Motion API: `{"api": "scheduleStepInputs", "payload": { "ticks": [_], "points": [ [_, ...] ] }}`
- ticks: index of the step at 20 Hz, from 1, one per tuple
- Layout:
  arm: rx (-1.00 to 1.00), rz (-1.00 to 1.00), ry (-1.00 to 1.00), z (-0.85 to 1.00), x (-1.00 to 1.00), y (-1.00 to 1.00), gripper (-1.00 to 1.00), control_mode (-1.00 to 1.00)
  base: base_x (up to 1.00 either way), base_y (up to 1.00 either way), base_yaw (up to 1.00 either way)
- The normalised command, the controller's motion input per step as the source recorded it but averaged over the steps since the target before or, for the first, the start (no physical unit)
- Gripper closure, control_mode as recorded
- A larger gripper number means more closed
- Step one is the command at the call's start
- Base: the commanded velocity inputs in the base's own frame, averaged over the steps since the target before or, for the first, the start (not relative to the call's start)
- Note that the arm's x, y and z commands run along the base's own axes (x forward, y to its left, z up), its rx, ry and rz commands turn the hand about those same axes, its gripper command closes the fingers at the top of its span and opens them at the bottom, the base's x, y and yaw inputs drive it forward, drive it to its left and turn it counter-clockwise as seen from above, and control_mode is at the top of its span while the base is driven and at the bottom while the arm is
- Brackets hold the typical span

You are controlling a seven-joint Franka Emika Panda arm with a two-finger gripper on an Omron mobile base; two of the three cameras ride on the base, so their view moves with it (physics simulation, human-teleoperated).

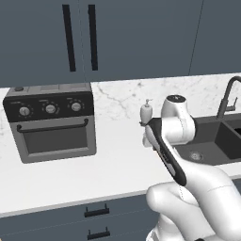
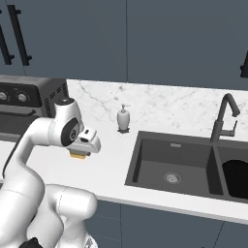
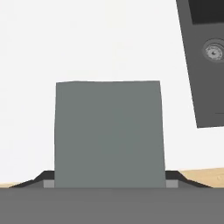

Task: Pick the pan and sponge and place them into the sink. Then turn on the water.

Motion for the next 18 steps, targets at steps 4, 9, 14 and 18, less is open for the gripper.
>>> {"api": "scheduleStepInputs", "payload": {
  "ticks": [4,9,14,18],
  "points": [
    [0.0,0.0,0.0,0.12,-0.27,-0.01,1.0,-1.0,0.0,0.0,0.0],
    [0.0,0.0,0.0,0.02,-0.38,-0.07,1.0,-1.0,0.0,0.0,0.0],
    [0.0,0.0,0.0,0.0,-0.12,0.0,1.0,1.0,-0.16,-0.01,0.0],
    [0.0,0.0,0.0,0.0,0.0,0.0,1.0,1.0,-0.79,-0.51,0.0]
  ]
}}
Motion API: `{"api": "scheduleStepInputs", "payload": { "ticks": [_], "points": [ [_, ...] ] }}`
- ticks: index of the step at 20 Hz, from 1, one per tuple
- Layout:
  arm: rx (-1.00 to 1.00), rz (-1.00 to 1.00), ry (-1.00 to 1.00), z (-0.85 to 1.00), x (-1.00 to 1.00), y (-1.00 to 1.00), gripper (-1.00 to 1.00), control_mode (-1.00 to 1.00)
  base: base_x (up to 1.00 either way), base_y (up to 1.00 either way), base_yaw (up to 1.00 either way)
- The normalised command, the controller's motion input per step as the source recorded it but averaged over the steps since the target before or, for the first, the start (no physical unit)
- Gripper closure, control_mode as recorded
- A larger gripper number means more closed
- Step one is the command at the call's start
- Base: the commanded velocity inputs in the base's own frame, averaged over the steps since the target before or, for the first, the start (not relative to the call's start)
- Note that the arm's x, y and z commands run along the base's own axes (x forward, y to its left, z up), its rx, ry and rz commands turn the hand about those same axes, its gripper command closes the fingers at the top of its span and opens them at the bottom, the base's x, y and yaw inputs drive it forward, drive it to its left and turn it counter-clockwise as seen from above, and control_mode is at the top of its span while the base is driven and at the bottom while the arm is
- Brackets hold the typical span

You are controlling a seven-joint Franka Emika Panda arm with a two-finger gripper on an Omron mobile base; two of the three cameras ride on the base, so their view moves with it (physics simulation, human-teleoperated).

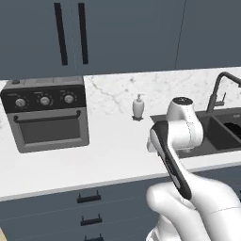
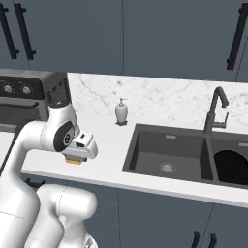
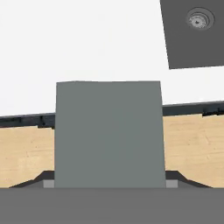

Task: Pick the pan and sponge and place them into the sink. Then turn on the water.

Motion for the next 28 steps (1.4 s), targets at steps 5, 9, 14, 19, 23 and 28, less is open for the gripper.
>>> {"api": "scheduleStepInputs", "payload": {
  "ticks": [5,9,14,19,23,28],
  "points": [
    [0.0,0.0,0.0,0.0,0.0,0.0,1.0,1.0,-0.65,-1.0,0.0],
    [0.0,0.0,0.0,0.0,0.0,0.0,1.0,1.0,0.0,-1.0,-0.07],
    [0.0,0.0,0.0,0.0,0.0,0.0,1.0,1.0,0.0,-1.0,-0.02],
    [0.0,0.0,0.0,0.0,0.0,0.0,1.0,1.0,0.0,-1.0,0.0],
    [0.0,0.0,0.0,0.0,0.0,0.0,1.0,1.0,0.0,-1.0,0.0],
    [0.0,0.0,0.0,0.0,0.0,0.0,1.0,1.0,0.0,-0.88,0.0]
  ]
}}
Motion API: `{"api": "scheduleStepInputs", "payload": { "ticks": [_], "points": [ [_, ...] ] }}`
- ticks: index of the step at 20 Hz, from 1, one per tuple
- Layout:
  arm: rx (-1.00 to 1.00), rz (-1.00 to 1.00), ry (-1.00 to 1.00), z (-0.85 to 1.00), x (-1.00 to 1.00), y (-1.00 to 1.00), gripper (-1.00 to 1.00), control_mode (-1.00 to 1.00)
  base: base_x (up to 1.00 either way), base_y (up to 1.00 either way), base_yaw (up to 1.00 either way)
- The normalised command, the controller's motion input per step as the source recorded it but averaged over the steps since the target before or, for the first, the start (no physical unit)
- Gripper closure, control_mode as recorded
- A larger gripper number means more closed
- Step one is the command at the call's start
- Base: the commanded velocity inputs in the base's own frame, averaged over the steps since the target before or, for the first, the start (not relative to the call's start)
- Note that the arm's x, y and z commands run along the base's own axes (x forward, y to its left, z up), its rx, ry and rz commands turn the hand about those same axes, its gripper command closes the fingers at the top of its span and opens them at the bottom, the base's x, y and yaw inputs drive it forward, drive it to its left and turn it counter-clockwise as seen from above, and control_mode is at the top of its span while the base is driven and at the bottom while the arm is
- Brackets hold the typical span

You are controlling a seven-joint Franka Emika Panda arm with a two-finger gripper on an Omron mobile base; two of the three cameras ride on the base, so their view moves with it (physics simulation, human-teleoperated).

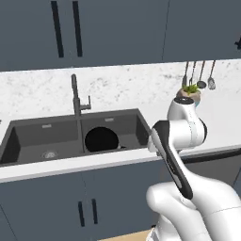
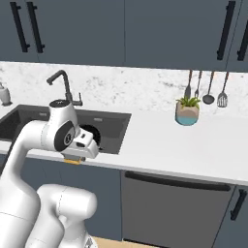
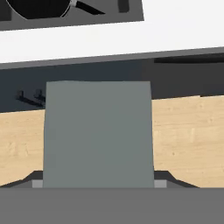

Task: Pick the pan and sponge and place them into the sink. Then turn on the water.

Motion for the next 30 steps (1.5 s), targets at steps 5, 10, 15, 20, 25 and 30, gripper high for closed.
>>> {"api": "scheduleStepInputs", "payload": {
  "ticks": [5,10,15,20,25,30],
  "points": [
    [0.0,0.0,0.0,0.0,0.0,0.0,1.0,1.0,0.06,0.16,0.0],
    [0.0,0.0,0.0,0.0,0.0,0.0,1.0,1.0,0.06,0.66,0.0],
    [0.0,0.0,0.0,0.0,0.0,0.0,1.0,1.0,0.41,0.4,0.0],
    [0.0,0.0,0.0,0.0,0.0,0.0,1.0,1.0,0.61,0.03,0.0],
    [0.0,0.0,0.0,0.0,0.0,0.0,1.0,1.0,0.49,0.0,0.0],
    [0.0,0.0,0.0,0.0,0.0,0.0,1.0,1.0,0.33,0.0,0.0]
  ]
}}
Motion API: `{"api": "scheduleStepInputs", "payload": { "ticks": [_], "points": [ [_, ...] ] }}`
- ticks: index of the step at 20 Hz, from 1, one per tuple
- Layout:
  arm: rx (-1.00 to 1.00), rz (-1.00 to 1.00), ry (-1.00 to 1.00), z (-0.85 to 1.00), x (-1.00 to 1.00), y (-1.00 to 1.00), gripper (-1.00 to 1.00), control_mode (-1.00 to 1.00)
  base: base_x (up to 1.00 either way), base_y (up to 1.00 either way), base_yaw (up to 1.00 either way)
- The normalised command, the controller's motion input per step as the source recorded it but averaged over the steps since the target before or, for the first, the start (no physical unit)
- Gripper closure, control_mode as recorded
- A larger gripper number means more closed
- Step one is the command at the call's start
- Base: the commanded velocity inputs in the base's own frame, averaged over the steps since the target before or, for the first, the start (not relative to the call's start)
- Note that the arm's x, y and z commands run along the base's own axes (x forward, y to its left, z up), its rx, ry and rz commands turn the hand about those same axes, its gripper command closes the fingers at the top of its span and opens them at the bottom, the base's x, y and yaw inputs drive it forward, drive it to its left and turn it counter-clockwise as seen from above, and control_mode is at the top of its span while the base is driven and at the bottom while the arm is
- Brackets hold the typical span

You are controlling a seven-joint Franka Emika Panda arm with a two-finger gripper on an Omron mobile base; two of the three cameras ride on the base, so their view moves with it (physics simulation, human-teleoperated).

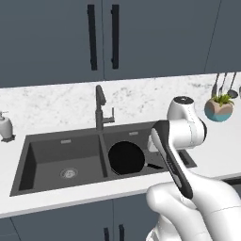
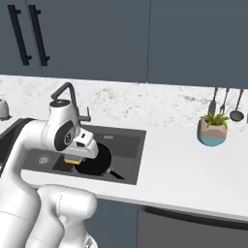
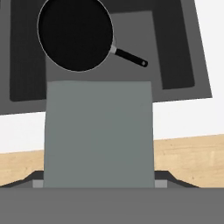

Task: Pick the pan and sponge and place them into the sink. Then turn on the water.

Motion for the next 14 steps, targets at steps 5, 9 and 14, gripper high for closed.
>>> {"api": "scheduleStepInputs", "payload": {
  "ticks": [5,9,14],
  "points": [
    [0.0,0.0,0.0,0.0,0.0,0.0,1.0,1.0,0.34,0.0,0.0],
    [0.0,0.0,0.0,0.0,0.0,0.0,1.0,1.0,0.39,0.0,0.0],
    [0.0,0.0,0.0,0.0,0.0,0.0,1.0,1.0,0.37,0.15,-0.03]
  ]
}}
